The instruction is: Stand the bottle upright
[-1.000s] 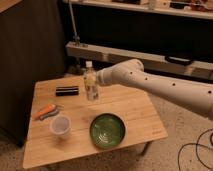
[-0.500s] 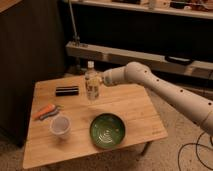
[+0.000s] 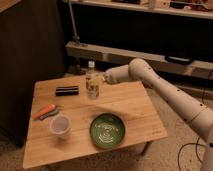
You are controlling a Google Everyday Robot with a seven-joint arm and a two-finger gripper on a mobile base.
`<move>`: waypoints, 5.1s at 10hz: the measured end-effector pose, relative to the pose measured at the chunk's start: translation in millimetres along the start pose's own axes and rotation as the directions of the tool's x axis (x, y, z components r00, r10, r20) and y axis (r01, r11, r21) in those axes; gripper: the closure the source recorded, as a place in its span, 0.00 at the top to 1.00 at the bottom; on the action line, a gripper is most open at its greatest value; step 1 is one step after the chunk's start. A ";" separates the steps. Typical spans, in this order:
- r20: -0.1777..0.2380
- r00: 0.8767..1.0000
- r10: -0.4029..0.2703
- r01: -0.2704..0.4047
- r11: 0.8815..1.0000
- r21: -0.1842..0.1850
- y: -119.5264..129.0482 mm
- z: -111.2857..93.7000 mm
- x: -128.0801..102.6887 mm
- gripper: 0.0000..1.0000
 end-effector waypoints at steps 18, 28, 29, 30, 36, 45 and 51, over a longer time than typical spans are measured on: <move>0.071 0.938 -0.339 0.338 0.852 -0.401 23.1 10.1 7.0 0.00; -0.028 0.890 -0.456 0.432 0.859 -0.274 44.0 20.4 36.8 0.00; -0.027 0.890 -0.454 0.432 0.862 -0.264 44.0 21.4 38.9 0.00; -0.025 0.892 -0.452 0.431 0.865 -0.255 44.0 24.2 43.4 0.00; 0.033 0.932 -0.360 0.355 0.895 -0.271 31.1 11.7 79.7 0.00; 0.045 0.865 -0.500 0.489 0.819 -0.299 22.8 20.3 99.6 0.00; 0.162 0.790 -0.592 0.604 0.703 -0.377 8.9 40.8 115.0 0.00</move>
